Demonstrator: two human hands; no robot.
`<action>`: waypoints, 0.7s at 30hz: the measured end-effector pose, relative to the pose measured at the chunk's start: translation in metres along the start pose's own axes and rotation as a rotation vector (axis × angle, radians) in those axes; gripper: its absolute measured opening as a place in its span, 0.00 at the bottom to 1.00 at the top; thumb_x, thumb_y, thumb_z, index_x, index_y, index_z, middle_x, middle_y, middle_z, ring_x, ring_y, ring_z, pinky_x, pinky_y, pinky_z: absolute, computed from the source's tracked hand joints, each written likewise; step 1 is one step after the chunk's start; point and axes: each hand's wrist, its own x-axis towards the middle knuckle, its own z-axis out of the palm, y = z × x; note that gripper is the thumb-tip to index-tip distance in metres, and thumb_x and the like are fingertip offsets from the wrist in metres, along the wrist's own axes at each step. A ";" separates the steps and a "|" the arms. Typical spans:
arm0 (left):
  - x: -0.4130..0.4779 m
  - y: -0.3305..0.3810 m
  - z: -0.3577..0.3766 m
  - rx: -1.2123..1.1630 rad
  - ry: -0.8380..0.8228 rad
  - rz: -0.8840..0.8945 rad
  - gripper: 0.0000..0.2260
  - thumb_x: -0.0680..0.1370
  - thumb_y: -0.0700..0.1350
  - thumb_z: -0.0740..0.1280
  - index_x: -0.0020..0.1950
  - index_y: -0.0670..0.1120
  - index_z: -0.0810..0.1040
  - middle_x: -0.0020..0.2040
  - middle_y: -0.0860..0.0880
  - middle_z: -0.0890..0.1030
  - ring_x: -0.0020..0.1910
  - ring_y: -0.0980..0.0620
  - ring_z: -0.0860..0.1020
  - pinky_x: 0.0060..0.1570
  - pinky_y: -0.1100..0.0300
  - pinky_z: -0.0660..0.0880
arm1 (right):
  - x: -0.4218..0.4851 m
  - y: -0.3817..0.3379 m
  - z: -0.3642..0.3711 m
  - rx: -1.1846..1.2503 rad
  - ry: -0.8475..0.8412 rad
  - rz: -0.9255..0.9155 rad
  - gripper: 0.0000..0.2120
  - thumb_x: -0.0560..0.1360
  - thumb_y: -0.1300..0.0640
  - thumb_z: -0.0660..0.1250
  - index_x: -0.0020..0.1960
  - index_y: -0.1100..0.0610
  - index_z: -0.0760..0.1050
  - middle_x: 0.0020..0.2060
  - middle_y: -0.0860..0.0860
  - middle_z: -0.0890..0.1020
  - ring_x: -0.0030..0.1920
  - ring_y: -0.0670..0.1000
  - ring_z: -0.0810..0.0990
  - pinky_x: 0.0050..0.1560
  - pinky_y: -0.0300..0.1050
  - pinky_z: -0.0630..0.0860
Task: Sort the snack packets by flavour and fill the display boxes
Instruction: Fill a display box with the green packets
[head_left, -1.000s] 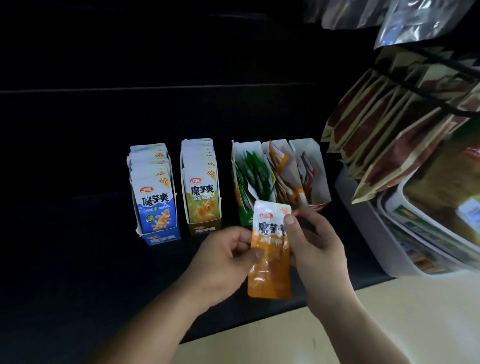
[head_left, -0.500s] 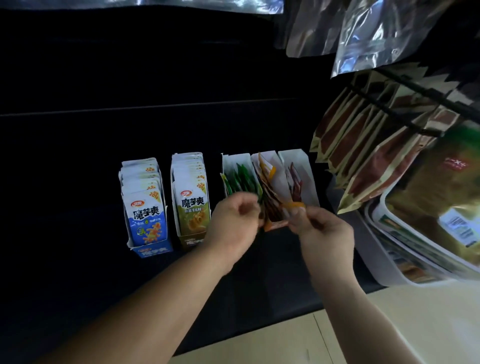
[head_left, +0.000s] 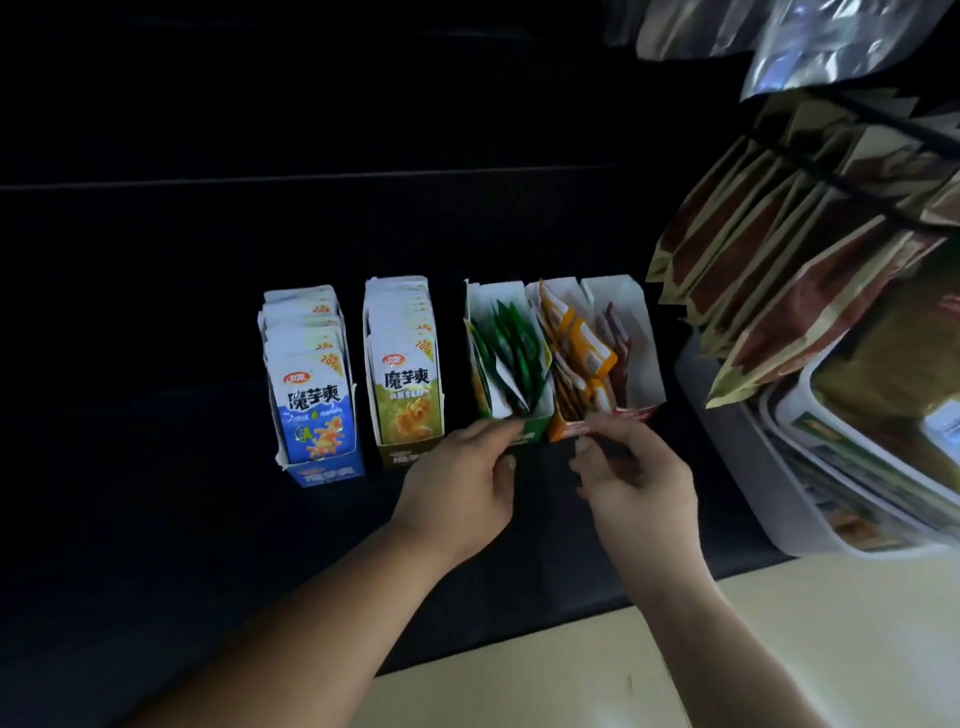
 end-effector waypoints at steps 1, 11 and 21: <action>0.001 -0.001 0.002 0.016 -0.035 0.006 0.22 0.82 0.47 0.64 0.77 0.55 0.71 0.73 0.56 0.75 0.68 0.51 0.76 0.60 0.49 0.79 | -0.003 0.003 0.002 0.015 -0.028 0.050 0.09 0.80 0.60 0.70 0.56 0.49 0.83 0.44 0.46 0.86 0.47 0.47 0.86 0.53 0.58 0.84; 0.005 -0.002 0.005 -0.090 -0.071 -0.099 0.21 0.86 0.54 0.59 0.79 0.53 0.69 0.76 0.56 0.71 0.73 0.53 0.72 0.69 0.53 0.73 | -0.008 -0.003 0.005 0.062 -0.165 0.056 0.05 0.81 0.56 0.70 0.51 0.50 0.85 0.43 0.44 0.87 0.46 0.44 0.86 0.50 0.44 0.82; -0.078 0.008 -0.006 -0.210 0.065 -0.142 0.14 0.84 0.56 0.57 0.52 0.54 0.81 0.41 0.55 0.75 0.49 0.57 0.75 0.52 0.54 0.74 | -0.034 0.014 0.014 0.086 -0.339 0.056 0.21 0.81 0.61 0.70 0.70 0.45 0.77 0.57 0.42 0.86 0.60 0.43 0.83 0.62 0.47 0.79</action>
